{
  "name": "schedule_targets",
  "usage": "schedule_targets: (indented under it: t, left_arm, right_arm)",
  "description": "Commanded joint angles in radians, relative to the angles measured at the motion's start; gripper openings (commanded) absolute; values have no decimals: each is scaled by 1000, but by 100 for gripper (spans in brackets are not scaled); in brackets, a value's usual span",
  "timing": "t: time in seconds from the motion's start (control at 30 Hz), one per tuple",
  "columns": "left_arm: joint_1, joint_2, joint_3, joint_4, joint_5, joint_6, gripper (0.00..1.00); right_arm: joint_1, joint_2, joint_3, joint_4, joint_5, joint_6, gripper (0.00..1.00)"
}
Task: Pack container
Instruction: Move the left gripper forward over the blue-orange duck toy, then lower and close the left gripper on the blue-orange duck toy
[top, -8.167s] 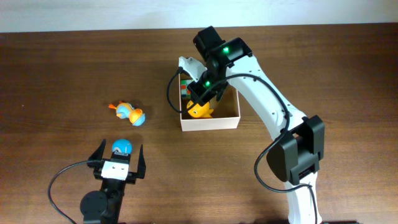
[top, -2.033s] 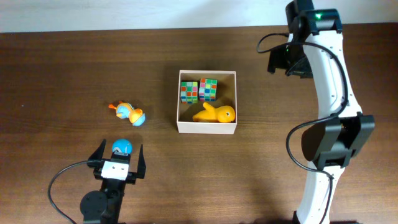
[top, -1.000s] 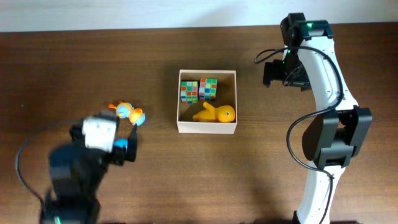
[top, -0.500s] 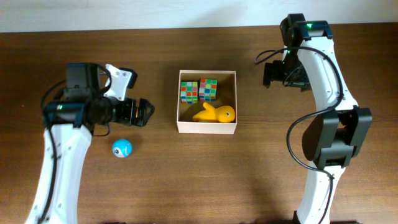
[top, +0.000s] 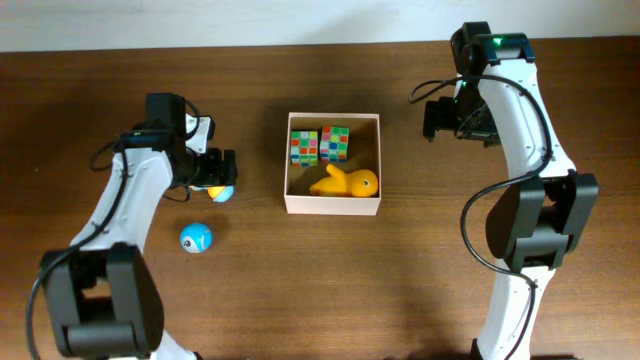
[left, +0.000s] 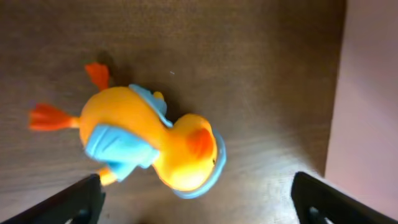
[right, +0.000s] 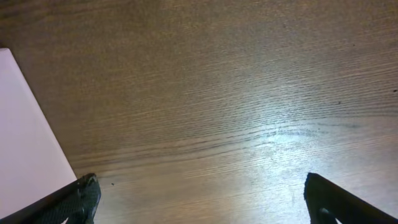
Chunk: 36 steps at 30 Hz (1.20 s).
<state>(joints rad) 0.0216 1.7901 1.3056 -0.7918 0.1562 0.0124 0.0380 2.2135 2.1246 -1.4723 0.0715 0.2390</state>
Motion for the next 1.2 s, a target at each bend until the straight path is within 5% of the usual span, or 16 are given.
schedule_targets:
  t: [0.0, 0.3, 0.47, 0.63, 1.17]
  left_arm:
    - [1, 43, 16, 23, 4, -28, 90]
    - [1, 123, 16, 33, -75, -27, 89]
    - [1, 129, 16, 34, -75, -27, 55]
    - [1, 129, 16, 32, -75, -28, 9]
    - [-2, 128, 77, -61, -66, -80, 2]
  right_arm:
    - [-6, 5, 1, 0, 16, 2, 99]
    - [-6, 5, 1, 0, 16, 2, 99]
    - [-6, 5, 1, 0, 16, 2, 99]
    - [-6, 5, 1, 0, 16, 2, 99]
    - [-6, 5, 1, 0, 16, 2, 99]
